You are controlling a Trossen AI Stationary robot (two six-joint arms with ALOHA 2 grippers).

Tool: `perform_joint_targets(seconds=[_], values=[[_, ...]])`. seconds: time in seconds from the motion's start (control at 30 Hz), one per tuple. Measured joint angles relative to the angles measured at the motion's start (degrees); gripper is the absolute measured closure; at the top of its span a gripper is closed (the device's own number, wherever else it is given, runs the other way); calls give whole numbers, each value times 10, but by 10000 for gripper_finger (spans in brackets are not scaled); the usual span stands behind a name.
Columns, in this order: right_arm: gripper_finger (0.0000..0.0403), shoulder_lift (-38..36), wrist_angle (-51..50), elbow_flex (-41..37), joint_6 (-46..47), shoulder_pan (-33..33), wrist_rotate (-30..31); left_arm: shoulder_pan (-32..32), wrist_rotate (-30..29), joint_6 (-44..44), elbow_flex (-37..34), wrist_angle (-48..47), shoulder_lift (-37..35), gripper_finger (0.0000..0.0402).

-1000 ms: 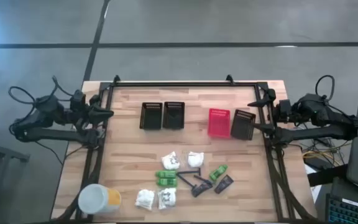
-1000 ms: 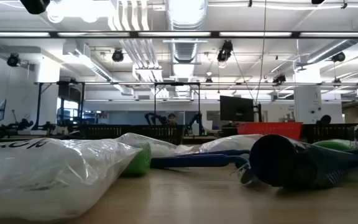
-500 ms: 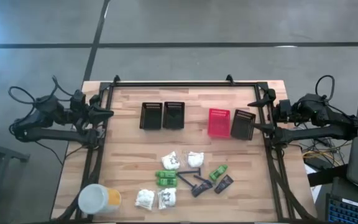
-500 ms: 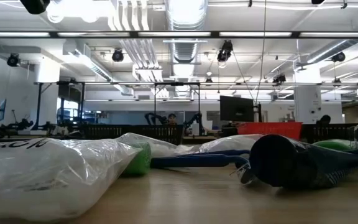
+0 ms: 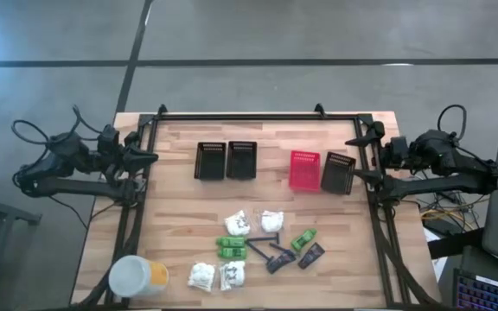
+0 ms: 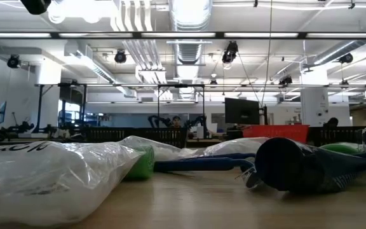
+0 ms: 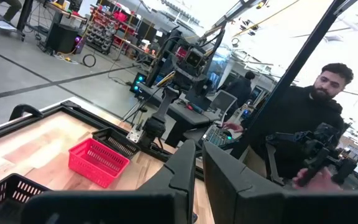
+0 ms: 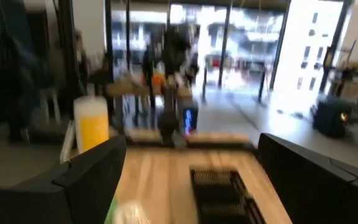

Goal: Pick & Place Travel size toiletries

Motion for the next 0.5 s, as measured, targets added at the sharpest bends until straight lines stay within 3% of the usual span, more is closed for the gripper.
perform_joint_targets(seconds=[0.13,0.27,0.37,0.5], values=[[39,19,85,-7,226,0,-1,0,0,0,0,0,0,367],[39,41,163,-8,350,0,52,0,0,0,0,0,0,367],[39,64,173,-8,383,0,17,0,0,0,0,0,0,367],[39,93,150,-10,347,0,-32,0,0,0,0,0,0,367]])
